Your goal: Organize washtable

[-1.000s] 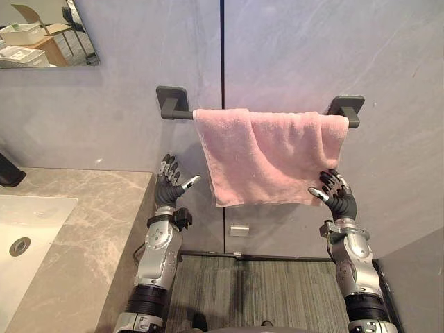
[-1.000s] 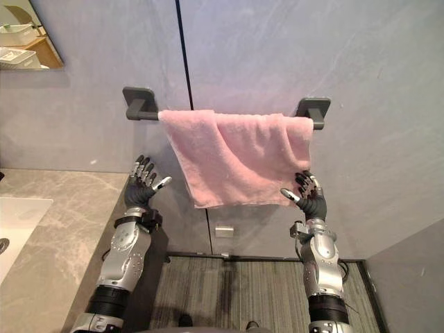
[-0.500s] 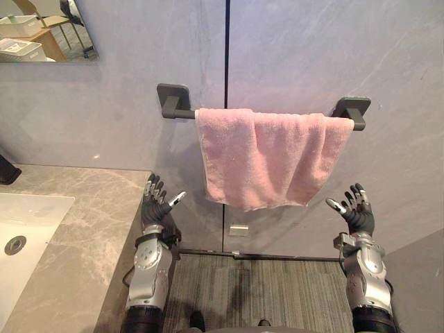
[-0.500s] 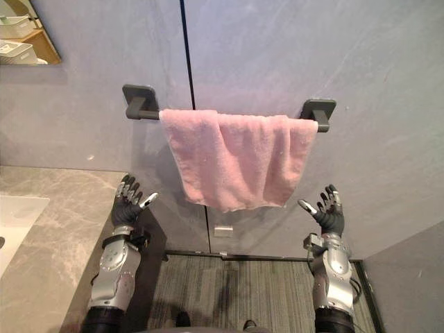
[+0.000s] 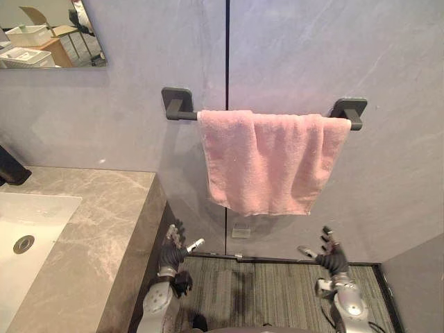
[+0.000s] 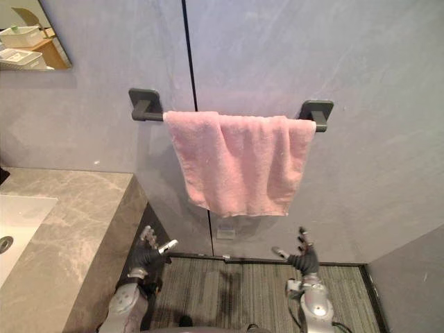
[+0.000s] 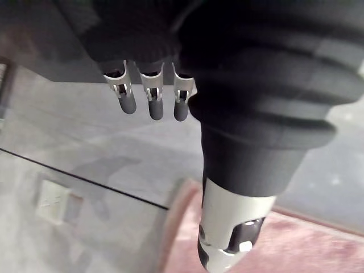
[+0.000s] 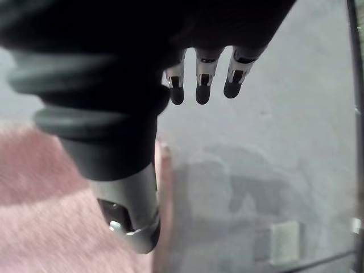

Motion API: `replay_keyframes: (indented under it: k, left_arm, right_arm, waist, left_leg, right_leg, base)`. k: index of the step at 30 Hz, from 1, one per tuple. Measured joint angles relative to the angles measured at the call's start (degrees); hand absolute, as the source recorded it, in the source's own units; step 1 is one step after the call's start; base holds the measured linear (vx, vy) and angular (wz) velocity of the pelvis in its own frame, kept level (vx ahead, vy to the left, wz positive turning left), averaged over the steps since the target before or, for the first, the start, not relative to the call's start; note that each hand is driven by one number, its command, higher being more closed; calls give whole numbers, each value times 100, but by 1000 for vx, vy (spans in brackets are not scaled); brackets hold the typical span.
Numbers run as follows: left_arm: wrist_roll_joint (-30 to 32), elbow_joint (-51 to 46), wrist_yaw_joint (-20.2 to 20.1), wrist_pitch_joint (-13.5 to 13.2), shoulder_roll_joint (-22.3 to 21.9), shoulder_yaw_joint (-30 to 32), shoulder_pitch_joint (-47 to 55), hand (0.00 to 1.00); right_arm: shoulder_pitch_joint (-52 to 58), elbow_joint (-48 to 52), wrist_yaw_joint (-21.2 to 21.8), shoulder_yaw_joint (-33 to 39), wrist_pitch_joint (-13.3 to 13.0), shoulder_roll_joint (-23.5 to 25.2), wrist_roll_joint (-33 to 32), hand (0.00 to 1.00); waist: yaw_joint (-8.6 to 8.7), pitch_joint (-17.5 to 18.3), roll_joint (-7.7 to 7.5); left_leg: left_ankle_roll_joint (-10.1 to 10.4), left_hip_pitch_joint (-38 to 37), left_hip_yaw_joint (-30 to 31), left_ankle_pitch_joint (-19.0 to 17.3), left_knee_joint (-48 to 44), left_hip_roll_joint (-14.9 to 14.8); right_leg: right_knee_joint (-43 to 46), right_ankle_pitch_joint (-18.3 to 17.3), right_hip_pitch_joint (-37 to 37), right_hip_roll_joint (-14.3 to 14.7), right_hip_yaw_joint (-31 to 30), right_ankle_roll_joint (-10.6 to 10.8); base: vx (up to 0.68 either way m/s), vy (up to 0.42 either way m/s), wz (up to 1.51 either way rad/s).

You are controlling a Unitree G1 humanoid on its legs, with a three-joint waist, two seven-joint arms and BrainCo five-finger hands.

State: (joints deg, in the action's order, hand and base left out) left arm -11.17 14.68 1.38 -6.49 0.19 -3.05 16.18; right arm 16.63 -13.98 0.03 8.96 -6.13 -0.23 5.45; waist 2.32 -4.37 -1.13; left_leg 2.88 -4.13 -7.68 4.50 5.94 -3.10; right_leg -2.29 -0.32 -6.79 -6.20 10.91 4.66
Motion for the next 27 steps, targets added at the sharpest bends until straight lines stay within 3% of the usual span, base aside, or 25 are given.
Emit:
replay_keyframes:
  k: [8,16,27]
  left_arm:
    - [495,1414,26,113,34,20,59,0]
    - [964,2363,366,200,75,433,20,0]
    - [986,3144,514,216,86,823,-341,0]
  right_arm:
    - [107,-1443,-109,-84,34,58,703,0]
    - [48,-2367,-307,199,51,68,289,0]
    - [-415,-3370,-536,621,135,15,-89,0]
  waist:
    - [-18,47,89]
    - [-36,49,63]
    - [-151,35,47]
  left_leg:
    - [13,-47,2,-38,0,-7]
    - [17,-163,-12,-72,0,-2]
    - [11,-210,-22,-79,1,16]
  right_leg:
    - [1,-87,-60,4,15,25]
    - [3,-113,-178,1,15,24]
    - [5,-124,-210,4,0,20]
  base:
    - [0,0,0]
    - [0,0,0]
    - [-1,-1,0]
